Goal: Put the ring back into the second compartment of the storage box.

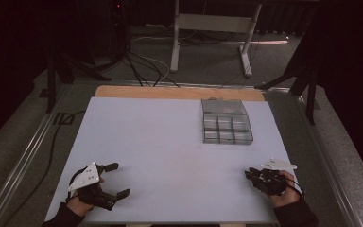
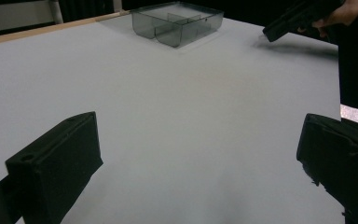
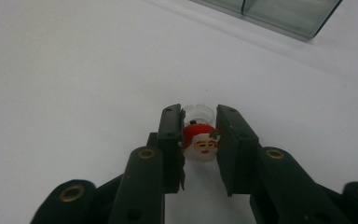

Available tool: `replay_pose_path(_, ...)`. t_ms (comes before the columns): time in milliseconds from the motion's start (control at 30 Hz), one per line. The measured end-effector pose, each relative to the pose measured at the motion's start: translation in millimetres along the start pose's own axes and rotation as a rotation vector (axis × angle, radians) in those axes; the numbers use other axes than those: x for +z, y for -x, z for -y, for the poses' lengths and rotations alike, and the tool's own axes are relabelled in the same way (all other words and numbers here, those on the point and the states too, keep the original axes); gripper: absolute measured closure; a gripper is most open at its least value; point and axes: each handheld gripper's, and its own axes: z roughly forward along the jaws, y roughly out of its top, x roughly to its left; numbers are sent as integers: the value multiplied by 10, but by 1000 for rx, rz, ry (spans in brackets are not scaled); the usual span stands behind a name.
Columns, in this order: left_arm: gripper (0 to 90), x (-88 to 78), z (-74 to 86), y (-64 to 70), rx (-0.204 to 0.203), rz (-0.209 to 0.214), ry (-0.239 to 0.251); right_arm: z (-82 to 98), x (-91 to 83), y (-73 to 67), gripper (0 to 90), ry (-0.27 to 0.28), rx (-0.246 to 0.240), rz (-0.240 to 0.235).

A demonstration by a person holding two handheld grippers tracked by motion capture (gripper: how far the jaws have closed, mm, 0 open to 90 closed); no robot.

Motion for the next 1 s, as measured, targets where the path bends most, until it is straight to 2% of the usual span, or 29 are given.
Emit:
replay_pose_path(433,1,-3,-1,-1,-1,-1,3,-45,0,-42,724,-1,-10,0)
replay_pose_path(600,1,-4,-2,-2,-1,-1,3,-77,-13,-63,724,2,-3,-20)
replay_pose_path(1000,1,-4,-2,0,-2,1,4,-135,-15,-102,724,-3,-17,-29)
